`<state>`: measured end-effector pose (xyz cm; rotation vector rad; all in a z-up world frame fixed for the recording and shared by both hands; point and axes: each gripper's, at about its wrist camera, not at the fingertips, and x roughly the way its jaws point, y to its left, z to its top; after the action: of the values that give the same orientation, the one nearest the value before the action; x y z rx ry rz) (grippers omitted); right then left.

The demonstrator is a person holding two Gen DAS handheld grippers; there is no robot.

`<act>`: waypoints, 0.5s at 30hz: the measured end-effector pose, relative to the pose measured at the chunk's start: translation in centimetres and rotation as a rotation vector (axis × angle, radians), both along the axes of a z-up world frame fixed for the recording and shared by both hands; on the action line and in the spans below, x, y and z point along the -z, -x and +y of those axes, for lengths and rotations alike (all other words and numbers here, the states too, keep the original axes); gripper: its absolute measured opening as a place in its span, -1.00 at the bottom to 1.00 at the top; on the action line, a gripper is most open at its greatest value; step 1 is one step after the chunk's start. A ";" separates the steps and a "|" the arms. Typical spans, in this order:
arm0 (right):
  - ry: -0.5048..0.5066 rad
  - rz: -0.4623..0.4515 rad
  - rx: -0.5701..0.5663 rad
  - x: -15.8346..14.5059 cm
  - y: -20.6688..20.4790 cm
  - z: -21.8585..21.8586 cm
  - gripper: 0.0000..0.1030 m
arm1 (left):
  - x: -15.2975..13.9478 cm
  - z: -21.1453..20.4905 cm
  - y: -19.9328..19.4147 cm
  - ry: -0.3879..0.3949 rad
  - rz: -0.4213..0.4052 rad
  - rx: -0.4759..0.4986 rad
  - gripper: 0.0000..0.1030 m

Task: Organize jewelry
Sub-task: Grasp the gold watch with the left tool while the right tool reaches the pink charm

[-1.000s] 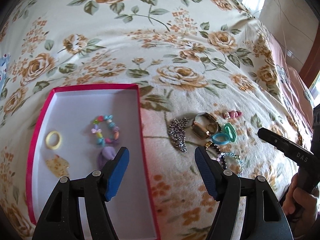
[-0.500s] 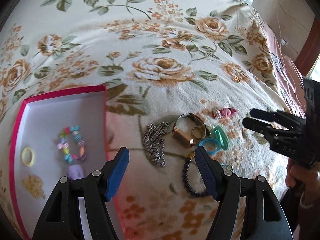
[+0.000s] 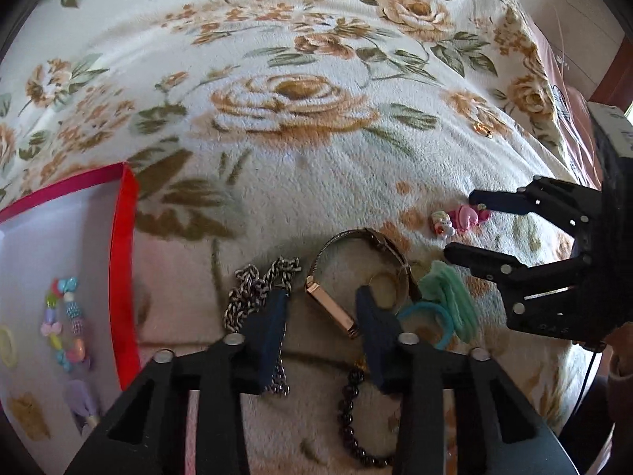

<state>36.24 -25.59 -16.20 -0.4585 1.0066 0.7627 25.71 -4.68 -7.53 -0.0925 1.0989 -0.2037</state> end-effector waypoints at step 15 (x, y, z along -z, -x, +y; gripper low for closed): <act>-0.183 0.083 0.171 -3.9 3.4 -1.3 -0.32 | -2.3 2.2 3.6 0.041 -0.065 -0.004 -0.86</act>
<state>32.85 -26.90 -12.27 -0.1812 1.0277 0.7168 22.15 -2.52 -5.20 -0.1234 1.0302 -0.2242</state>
